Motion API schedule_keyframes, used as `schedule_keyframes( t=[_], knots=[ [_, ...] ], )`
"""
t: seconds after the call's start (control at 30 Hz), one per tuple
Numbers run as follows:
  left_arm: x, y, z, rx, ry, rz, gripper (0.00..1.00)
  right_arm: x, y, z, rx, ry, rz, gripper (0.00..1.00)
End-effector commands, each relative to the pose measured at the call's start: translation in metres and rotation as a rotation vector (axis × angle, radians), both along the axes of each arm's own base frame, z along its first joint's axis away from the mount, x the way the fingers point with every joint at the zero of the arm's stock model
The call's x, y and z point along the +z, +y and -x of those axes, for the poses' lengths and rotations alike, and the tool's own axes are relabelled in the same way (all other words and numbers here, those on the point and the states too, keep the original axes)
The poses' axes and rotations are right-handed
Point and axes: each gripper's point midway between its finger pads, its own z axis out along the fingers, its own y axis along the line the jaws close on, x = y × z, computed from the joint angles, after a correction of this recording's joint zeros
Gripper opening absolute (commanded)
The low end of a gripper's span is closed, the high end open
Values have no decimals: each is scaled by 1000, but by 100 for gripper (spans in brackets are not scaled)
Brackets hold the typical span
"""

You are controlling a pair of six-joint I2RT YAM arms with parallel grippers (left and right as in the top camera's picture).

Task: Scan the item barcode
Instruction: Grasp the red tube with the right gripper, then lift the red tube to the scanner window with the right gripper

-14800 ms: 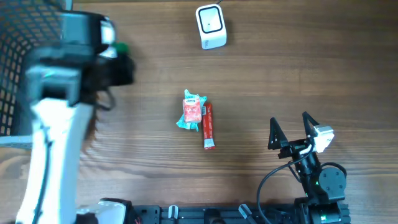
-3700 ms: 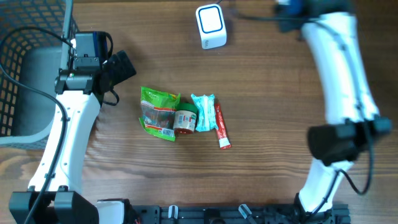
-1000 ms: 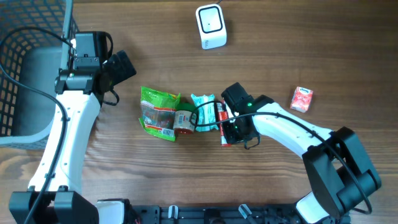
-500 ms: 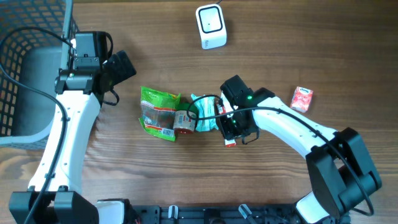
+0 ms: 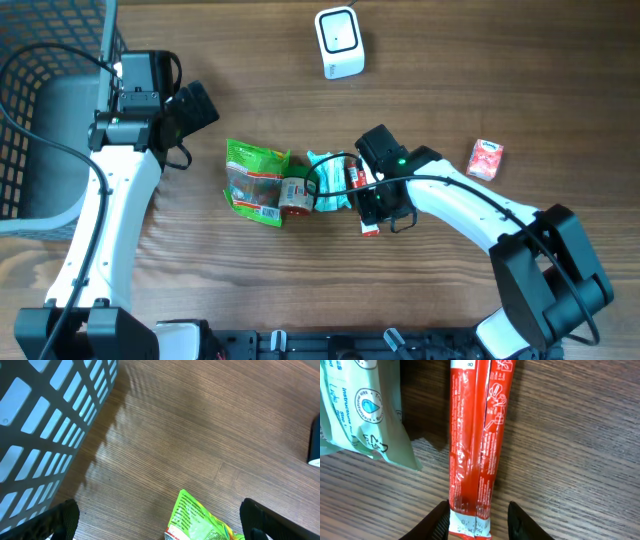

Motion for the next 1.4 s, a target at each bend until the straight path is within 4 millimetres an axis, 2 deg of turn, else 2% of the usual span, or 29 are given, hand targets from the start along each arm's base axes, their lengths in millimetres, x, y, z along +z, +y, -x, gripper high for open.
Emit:
schedule_keyframes(
  t=[0.0,0.17,0.2,0.27,0.33,0.4,0.47,0.5,0.57,0.63,0.67,0.73,0.8,0.9,1.0,1.17,1.23,1.3,1.37],
  knots=[
    [2,2,-1,17,-7,0,100,-4,-4,9,-56,31,-2,35],
    [2,2,-1,17,-7,0,100,-17,-10,19,-58,43,4,34],
    [2,2,-1,17,-7,0,100,-19,-10,20,-60,40,2,30],
    [2,2,-1,17,-7,0,100,-21,-10,19,-63,36,-1,4],
    [2,2,-1,17,-7,0,100,-10,-12,14,-18,21,-3,4],
    [2,2,-1,17,-7,0,100,24,-16,-1,23,-25,-21,4],
    [2,2,-1,17,-7,0,100,78,-14,-19,92,-133,-115,4],
    [2,2,-1,17,-7,0,100,112,-12,-24,126,-205,-193,4],
    [2,2,-1,17,-7,0,100,151,-11,-22,142,-280,-302,4],
    [2,2,-1,17,-7,0,100,192,-3,-1,248,-344,-477,4],
    [2,2,-1,17,-7,0,100,213,4,17,356,-375,-581,4],
    [2,2,-1,17,-7,0,100,234,7,47,487,-409,-677,4],
    [2,2,-1,17,-7,-1,100,240,4,59,500,-415,-677,4],
    [2,2,-1,17,-7,0,100,254,11,73,550,-426,-765,4],
    [2,2,-1,17,-7,0,100,255,10,72,557,-442,-755,4],
    [2,2,-1,17,-7,0,100,234,-8,38,321,-421,-578,4],
    [2,2,-1,17,-7,0,100,219,-22,16,194,-418,-468,4],
    [2,2,-1,17,-7,0,100,205,-21,-4,168,-404,-437,4],
    [2,2,-1,17,-7,0,100,202,-22,-29,97,-394,-397,4]
  ],
)
